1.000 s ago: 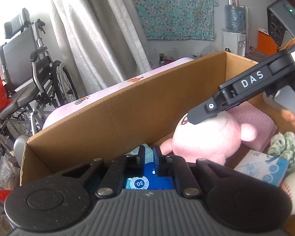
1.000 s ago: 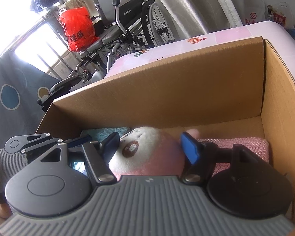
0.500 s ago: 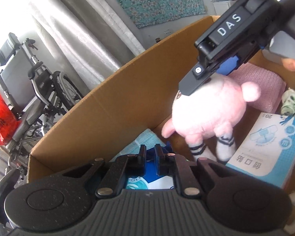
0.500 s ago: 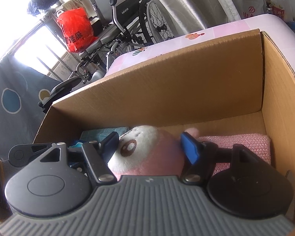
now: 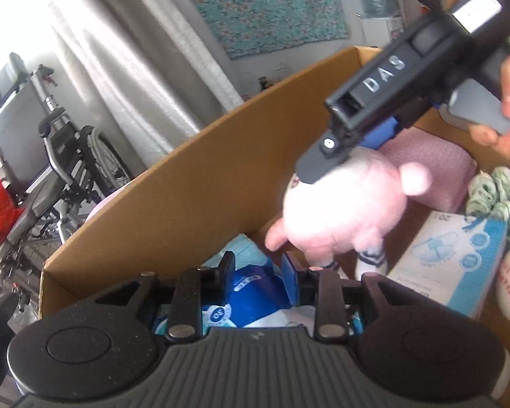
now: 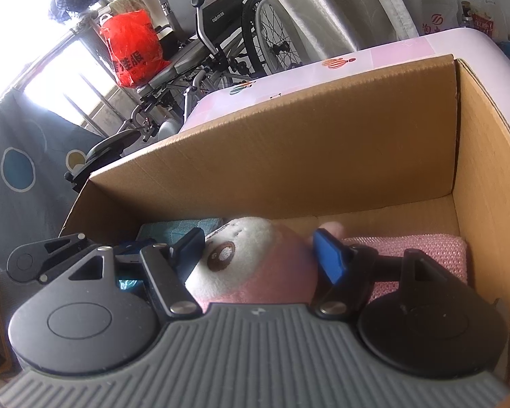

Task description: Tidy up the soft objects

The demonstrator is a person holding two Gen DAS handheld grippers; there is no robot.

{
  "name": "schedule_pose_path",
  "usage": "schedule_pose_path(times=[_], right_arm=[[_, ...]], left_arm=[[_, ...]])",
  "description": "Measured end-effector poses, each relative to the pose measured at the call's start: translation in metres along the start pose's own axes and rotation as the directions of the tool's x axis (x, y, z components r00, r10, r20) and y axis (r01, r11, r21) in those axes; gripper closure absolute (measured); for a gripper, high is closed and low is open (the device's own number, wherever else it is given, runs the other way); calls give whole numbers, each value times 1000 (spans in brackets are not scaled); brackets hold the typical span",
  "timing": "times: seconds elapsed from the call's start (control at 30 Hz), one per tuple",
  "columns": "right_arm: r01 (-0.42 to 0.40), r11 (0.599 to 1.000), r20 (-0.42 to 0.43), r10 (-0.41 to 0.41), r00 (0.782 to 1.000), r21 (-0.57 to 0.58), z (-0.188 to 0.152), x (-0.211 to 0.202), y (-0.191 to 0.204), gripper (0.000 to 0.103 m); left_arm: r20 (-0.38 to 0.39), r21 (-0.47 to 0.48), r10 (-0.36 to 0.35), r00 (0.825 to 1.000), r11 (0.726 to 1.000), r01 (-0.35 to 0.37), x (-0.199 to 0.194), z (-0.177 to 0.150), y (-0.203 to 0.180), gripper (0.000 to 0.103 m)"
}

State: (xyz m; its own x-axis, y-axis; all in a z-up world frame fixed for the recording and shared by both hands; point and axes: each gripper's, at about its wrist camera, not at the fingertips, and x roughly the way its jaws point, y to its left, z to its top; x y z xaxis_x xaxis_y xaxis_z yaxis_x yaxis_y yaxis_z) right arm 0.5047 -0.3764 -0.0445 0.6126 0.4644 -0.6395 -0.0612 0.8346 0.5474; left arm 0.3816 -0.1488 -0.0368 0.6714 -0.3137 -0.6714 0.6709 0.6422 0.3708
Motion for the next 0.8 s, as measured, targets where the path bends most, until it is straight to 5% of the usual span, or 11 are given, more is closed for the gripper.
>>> schedule_pose_path(times=[0.07,0.23,0.43,0.8], right_arm=[[2,1000,1,-2,1000,-4,0,0,1,33],[3,1000,3,-3,1000,-4,-3,-3,1,33],[11,1000,5,-11,1000,-1,-1,-2,0,32],[9,998,-8,-10,1000,-61,-1,2,9,29]], left_arm=[[4,43,-31,999,999,31,2,-2,-9,58],[-33,139,36,999,990,-31,8,-8,-24,50],[-83,67,75,994,995,-70,17,-10,-9,42],[-70,43,28,997,999,-25,14,-4,-4,41]])
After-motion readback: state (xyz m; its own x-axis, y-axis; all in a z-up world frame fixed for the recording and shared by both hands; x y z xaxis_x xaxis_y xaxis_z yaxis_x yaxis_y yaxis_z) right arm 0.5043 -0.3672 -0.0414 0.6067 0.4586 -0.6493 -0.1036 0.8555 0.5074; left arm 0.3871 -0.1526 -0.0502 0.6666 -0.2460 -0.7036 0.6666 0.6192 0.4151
